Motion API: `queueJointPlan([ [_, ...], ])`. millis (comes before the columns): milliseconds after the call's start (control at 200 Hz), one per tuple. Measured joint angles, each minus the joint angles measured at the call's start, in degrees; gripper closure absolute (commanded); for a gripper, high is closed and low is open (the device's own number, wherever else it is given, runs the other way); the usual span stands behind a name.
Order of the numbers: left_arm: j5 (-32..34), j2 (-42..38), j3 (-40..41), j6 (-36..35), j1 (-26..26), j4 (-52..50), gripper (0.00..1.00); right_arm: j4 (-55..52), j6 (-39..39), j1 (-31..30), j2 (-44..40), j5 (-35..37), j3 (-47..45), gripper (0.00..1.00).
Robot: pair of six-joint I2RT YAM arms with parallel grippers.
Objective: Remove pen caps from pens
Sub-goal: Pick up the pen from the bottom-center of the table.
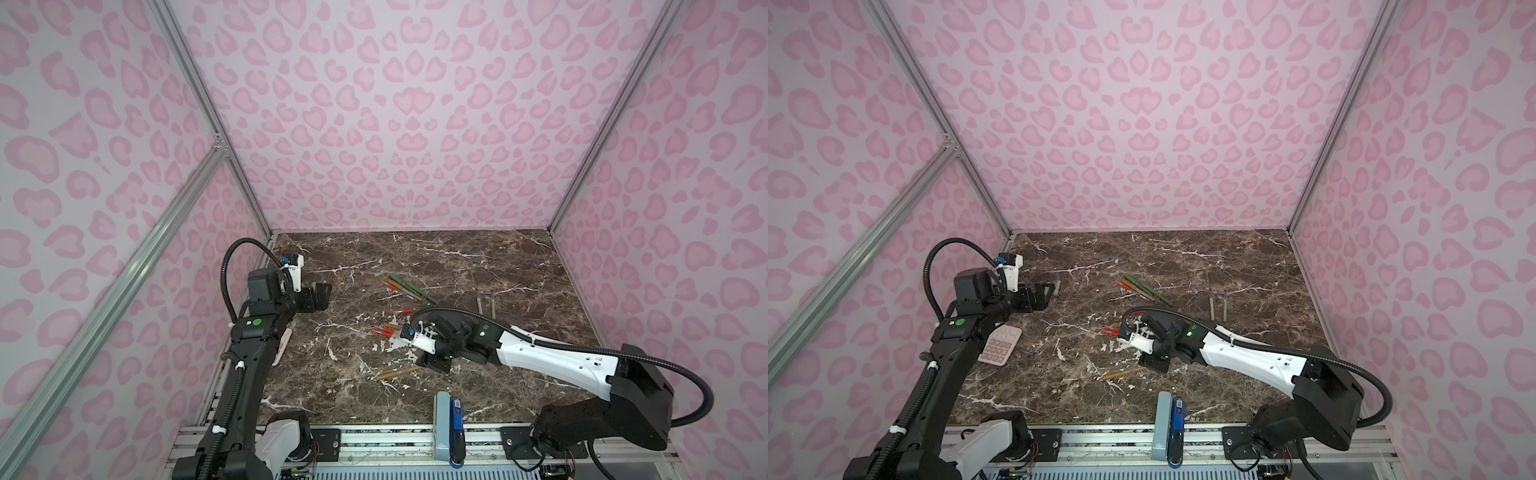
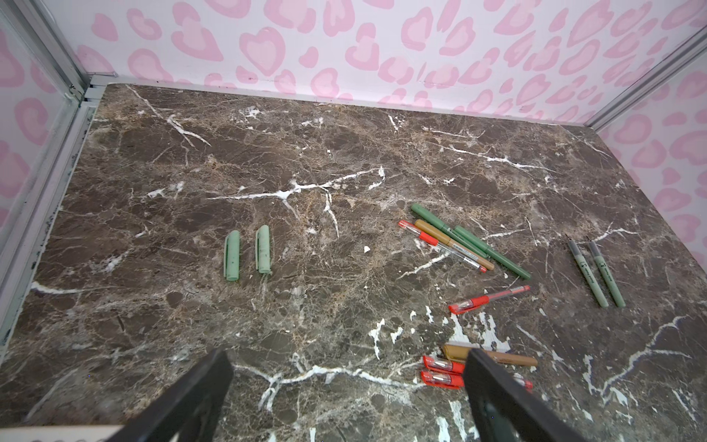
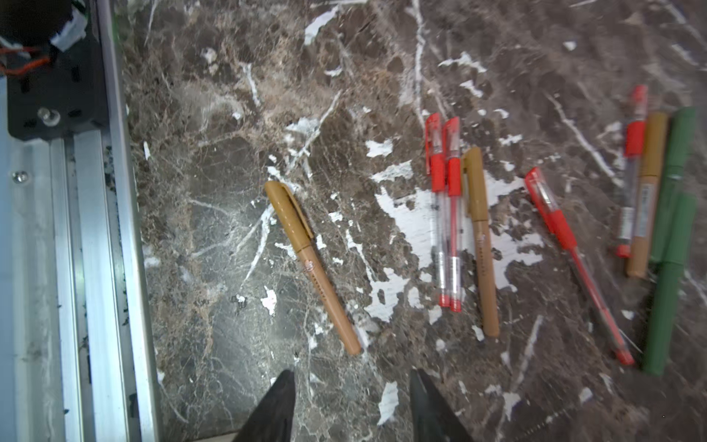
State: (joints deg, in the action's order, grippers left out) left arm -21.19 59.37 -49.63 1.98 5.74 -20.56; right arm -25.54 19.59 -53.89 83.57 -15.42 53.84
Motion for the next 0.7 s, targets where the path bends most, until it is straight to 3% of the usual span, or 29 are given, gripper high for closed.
queueJointPlan([
  [315,0.0,-0.13,0.09,0.0,0.22,0.07,0.02,-1.66,7.98,-4.24,11.02,-0.52,5.44,0.53],
  [700,0.02,-0.46,0.42,0.0,0.72,0.55,0.02,-0.59,12.2,-4.46,19.12,0.92,8.2,0.56],
])
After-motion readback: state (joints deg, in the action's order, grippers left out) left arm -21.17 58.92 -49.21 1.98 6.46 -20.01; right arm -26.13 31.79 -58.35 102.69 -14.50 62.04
